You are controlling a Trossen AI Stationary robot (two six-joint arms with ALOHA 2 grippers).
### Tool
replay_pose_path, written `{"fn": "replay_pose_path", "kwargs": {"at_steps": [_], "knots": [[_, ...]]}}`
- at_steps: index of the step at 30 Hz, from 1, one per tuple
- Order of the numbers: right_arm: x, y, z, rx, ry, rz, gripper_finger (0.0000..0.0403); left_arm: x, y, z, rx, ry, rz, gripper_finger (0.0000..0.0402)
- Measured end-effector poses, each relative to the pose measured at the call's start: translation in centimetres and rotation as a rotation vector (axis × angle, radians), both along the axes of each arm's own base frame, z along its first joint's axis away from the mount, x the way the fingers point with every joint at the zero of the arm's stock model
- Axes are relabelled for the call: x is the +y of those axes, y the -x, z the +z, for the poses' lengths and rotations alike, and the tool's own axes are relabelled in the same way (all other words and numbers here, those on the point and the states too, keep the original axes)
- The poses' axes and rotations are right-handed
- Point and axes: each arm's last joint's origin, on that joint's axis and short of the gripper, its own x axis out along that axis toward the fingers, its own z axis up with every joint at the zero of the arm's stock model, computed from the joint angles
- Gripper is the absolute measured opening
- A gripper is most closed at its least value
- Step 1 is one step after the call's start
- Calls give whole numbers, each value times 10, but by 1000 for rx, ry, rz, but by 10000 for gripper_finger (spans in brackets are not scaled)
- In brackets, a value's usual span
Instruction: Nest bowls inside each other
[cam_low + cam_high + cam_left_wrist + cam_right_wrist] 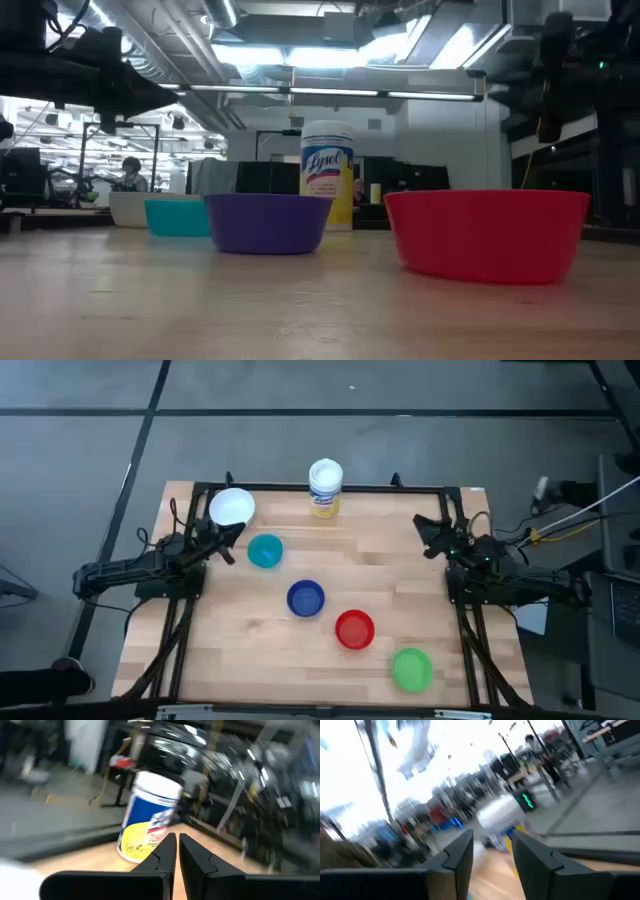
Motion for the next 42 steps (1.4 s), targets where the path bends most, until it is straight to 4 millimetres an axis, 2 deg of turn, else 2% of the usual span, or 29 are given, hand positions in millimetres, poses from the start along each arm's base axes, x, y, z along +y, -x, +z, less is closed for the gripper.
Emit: {"fn": "replay_pose_path", "kwargs": {"at_steps": [3, 7, 11, 13, 16, 19, 22, 27, 32, 35, 42], "knots": [[1, 3, 10, -127, 6, 32, 124, 2, 1, -1, -75, 105, 52, 17], [3, 9, 32, -259, 66, 35, 109, -1, -2, 7, -104, 112, -78, 17], [5, 19, 70, -313, 169, 18, 95, -5, -1, 44, -86, 49, -195, 17], [6, 21, 88, -292, 212, 1, 90, -6, -1, 61, 33, 40, -231, 17], [5, 16, 110, -188, 235, 9, 88, -7, -5, 79, 336, 104, -296, 17], [3, 7, 122, -40, 204, 13, 93, -8, -11, 85, 688, 217, -364, 17], [0, -5, 130, 66, 176, 11, 104, -5, -25, 90, 878, 258, -392, 17], [-3, -19, 135, 123, 162, 2, 126, -1, -54, 87, 1031, 198, -503, 17], [-4, -21, 138, 113, 148, 13, 141, 1, -74, 65, 1220, 175, -673, 24], [-3, -20, 140, 100, 145, 17, 144, 2, -82, 54, 1301, 188, -736, 45], [-3, -19, 145, 91, 161, 23, 133, 9, -90, 43, 1367, 181, -735, 120]]}}
